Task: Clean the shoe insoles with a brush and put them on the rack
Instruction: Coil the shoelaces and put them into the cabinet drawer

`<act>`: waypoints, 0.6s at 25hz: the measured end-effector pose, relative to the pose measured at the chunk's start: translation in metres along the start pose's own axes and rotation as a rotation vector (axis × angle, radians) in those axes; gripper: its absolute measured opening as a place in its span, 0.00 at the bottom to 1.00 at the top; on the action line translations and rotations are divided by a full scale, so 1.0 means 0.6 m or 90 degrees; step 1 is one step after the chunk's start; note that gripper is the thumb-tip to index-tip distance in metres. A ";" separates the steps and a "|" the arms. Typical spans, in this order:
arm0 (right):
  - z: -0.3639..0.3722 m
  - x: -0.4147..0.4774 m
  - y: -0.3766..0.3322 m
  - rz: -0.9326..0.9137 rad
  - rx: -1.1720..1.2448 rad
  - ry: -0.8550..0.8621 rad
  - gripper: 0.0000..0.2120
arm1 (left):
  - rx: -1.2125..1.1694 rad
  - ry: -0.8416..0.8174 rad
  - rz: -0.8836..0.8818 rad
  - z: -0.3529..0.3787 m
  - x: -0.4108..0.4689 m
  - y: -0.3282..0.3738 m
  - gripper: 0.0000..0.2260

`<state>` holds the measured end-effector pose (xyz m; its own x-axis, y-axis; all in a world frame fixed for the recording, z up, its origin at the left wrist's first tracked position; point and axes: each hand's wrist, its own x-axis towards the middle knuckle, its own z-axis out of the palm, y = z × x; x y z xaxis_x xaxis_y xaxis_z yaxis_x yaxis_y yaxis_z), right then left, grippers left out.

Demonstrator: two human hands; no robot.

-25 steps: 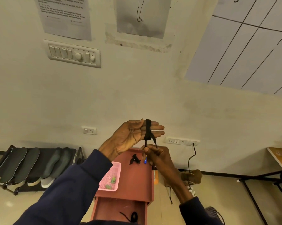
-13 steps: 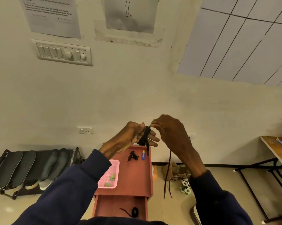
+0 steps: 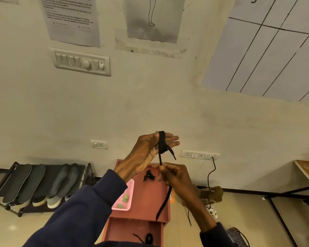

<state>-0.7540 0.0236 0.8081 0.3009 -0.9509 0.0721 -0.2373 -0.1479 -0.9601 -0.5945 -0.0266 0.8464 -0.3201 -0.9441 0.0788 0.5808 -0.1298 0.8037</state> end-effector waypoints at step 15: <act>-0.102 0.089 -0.029 -0.047 -0.026 0.115 0.07 | 0.187 0.041 -0.079 0.038 0.001 -0.014 0.35</act>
<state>-0.7903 -0.0409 0.8452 0.1486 -0.9698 0.1932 -0.2593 -0.2267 -0.9388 -0.6169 -0.0188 0.8532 -0.3216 -0.9450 -0.0599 0.2960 -0.1604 0.9416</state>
